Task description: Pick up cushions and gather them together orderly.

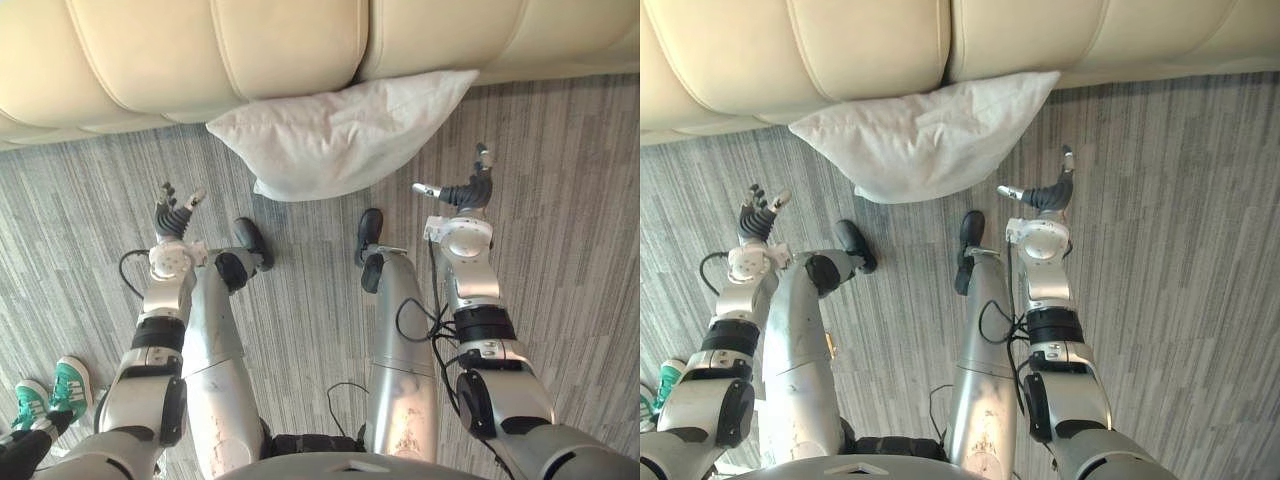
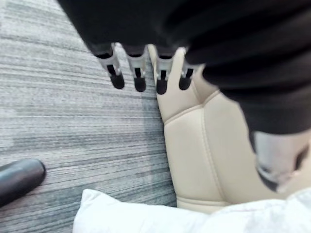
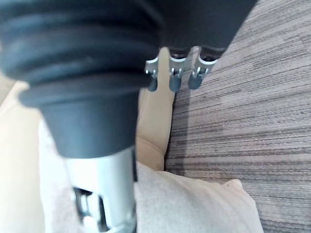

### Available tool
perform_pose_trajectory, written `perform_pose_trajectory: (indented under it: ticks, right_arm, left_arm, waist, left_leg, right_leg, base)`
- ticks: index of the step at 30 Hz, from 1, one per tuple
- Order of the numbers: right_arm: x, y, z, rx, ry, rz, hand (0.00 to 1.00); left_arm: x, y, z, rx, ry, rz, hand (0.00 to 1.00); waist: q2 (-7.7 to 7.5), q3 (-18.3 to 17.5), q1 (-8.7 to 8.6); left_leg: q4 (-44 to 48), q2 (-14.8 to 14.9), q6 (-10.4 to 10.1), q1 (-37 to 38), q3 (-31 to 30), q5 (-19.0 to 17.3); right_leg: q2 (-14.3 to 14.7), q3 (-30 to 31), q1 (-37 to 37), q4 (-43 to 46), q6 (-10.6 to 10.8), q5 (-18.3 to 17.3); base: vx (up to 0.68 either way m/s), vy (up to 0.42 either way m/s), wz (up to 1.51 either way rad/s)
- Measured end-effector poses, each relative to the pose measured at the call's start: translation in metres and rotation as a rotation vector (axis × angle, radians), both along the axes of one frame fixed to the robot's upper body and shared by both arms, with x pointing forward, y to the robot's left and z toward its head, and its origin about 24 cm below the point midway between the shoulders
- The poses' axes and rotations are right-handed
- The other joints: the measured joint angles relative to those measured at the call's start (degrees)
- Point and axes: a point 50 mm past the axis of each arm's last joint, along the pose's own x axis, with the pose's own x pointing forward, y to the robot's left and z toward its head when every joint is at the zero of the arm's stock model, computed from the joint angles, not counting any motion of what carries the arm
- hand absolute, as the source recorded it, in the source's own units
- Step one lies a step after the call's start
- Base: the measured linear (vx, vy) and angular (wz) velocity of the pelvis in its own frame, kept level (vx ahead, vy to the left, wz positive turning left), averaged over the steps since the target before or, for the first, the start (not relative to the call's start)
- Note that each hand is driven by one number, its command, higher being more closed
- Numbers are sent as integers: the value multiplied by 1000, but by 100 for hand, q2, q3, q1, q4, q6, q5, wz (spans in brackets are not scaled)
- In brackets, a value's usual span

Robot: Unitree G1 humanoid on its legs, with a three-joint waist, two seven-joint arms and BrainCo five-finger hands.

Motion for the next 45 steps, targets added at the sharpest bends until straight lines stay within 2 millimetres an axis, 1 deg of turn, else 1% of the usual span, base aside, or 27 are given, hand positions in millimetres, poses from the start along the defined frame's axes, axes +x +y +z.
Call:
perform_pose_trajectory:
  ticks: [1,3,4,5,6,7,10,12,13,15,16,17,18,19,20,22,24,26,29,35,39,41,45]
  right_arm:
    - [1,0,5,-4,-13,2,0]
    - [6,5,23,-25,-61,15,0]
    - [8,8,28,-31,-74,21,0]
    - [12,17,41,-57,-107,43,0]
    - [13,21,46,-65,-120,52,0]
    - [15,31,53,-102,-138,67,0]
    - [18,49,66,-151,-172,108,0]
    - [15,62,77,-173,-220,116,0]
    - [15,64,78,-170,-225,117,0]
    - [16,75,83,-163,-242,133,0]
    - [15,80,85,-164,-251,142,100]
    - [15,81,85,-164,-255,140,100]
    - [14,83,84,-159,-258,138,100]
    - [12,87,86,-157,-269,140,100]
    - [10,91,87,-175,-278,137,100]
    - [9,97,87,-192,-285,146,100]
    - [6,101,89,-185,-305,141,100]
    - [5,103,89,-211,-309,136,100]
    - [4,106,90,-223,-317,143,100]
    - [0,106,101,-240,-361,117,100]
    - [-1,106,111,-250,-393,114,100]
    - [-6,108,118,-244,-426,126,100]
    - [-9,112,121,-222,-445,155,100]
  left_arm:
    - [2,0,6,2,-20,-3,0]
    - [7,0,26,29,-81,-11,0]
    - [8,-1,31,39,-96,-13,0]
    - [12,-6,44,78,-134,-17,0]
    - [14,-8,48,92,-146,-18,0]
    - [15,-14,56,121,-168,-29,0]
    - [19,-25,69,141,-210,-55,0]
    - [20,-38,83,157,-263,-90,0]
    - [21,-41,85,161,-270,-95,0]
    - [23,-52,93,177,-295,-120,0]
    - [23,-60,101,183,-326,-136,0]
    - [22,-64,103,189,-335,-144,0]
    - [22,-70,105,204,-347,-150,100]
    - [20,-78,112,227,-378,-162,100]
    - [18,-87,114,257,-398,-180,100]
    - [15,-97,116,293,-418,-195,100]
    - [14,-109,115,309,-418,-207,100]
    - [13,-113,115,336,-426,-199,100]
    - [12,-115,118,362,-437,-192,100]
    - [14,-112,128,386,-453,-166,100]
    - [14,-110,136,393,-470,-141,100]
    - [15,-107,139,401,-479,-135,100]
    - [15,-108,138,393,-473,-138,100]
  waist:
    - [8,5,1]
    - [8,9,-3]
    - [8,10,-1]
    - [9,12,0]
    - [6,14,1]
    - [7,23,1]
    - [12,74,-2]
    - [12,74,-7]
    - [12,75,-8]
    - [11,74,-36]
    - [11,75,-55]
    - [11,75,-54]
    - [11,74,-48]
    - [11,74,-63]
    - [11,74,-85]
    - [11,74,-106]
    - [11,74,-124]
    - [11,74,-126]
    - [11,74,-134]
    - [11,73,-150]
    - [10,69,-177]
    - [14,64,-192]
    - [10,56,-237]
  left_leg:
    - [54,15,3,-100,-25,-1]
    - [188,52,30,-418,-85,16]
    - [218,74,37,-508,-99,22]
    - [260,86,70,-714,-101,50]
    - [267,88,85,-780,-98,63]
    - [299,96,96,-901,-106,75]
    - [386,124,72,-1079,-150,95]
    - [475,132,71,-1277,-214,100]
    - [492,133,70,-1303,-223,103]
    - [541,146,72,-1370,-224,102]
    - [547,159,72,-1400,-224,102]
    - [547,160,73,-1405,-225,104]
    - [547,162,71,-1404,-226,108]
    - [544,167,66,-1404,-234,112]
    - [540,167,63,-1404,-238,115]
    - [530,168,57,-1409,-241,121]
    - [523,170,54,-1411,-247,124]
    - [527,175,53,-1438,-268,124]
    - [543,175,44,-1501,-314,131]
    - [543,176,33,-1551,-313,154]
    - [493,174,17,-1553,-335,205]
    - [453,173,1,-1553,-382,245]
    - [377,157,-31,-1412,-500,313]
  right_leg:
    - [0,0,-93,63,-4,-14]
    - [5,-5,-409,243,-17,-27]
    - [8,-6,-497,277,-18,-27]
    - [6,1,-727,353,-28,-29]
    - [6,7,-805,371,-37,-23]
    - [6,10,-927,423,-43,-20]
    - [7,8,-1103,538,-48,-23]
    - [10,-5,-1280,654,-47,-42]
    - [10,-9,-1302,669,-46,-43]
    - [12,2,-1386,718,-45,-46]
    - [12,-1,-1413,722,-50,-43]
    - [12,-1,-1422,728,-51,-42]
    - [13,-2,-1426,736,-50,-43]
    - [18,-9,-1425,735,-50,-43]
    - [23,-11,-1425,733,-51,-43]
    - [31,-18,-1426,722,-54,-41]
    - [51,-20,-1423,712,-56,-39]
    - [81,-28,-1431,705,-56,-39]
    - [87,-56,-1455,704,-58,-38]
    - [93,-50,-1523,704,-91,-15]
    - [94,-87,-1511,675,-113,-1]
    - [94,-143,-1467,642,-132,10]
    - [91,-248,-1221,567,-154,11]
  base:
    - [-65,-52,5]
    - [-78,-52,5]
    - [-72,-38,5]
    - [-58,-27,3]
    - [-72,-25,3]
    - [-66,-16,1]
    - [-55,-7,1]
    - [-40,4,4]
    - [-39,12,4]
    - [-47,21,-2]
    - [-46,22,-2]
    - [-38,18,-1]
    - [-38,14,0]
    - [-57,20,-1]
    - [-56,21,-2]
    - [-40,18,-2]
    - [-41,22,-2]
    - [-47,22,-2]
    - [-45,22,0]
    - [-59,26,-1]
    - [-58,18,1]
    - [-53,13,1]
    - [-61,16,6]
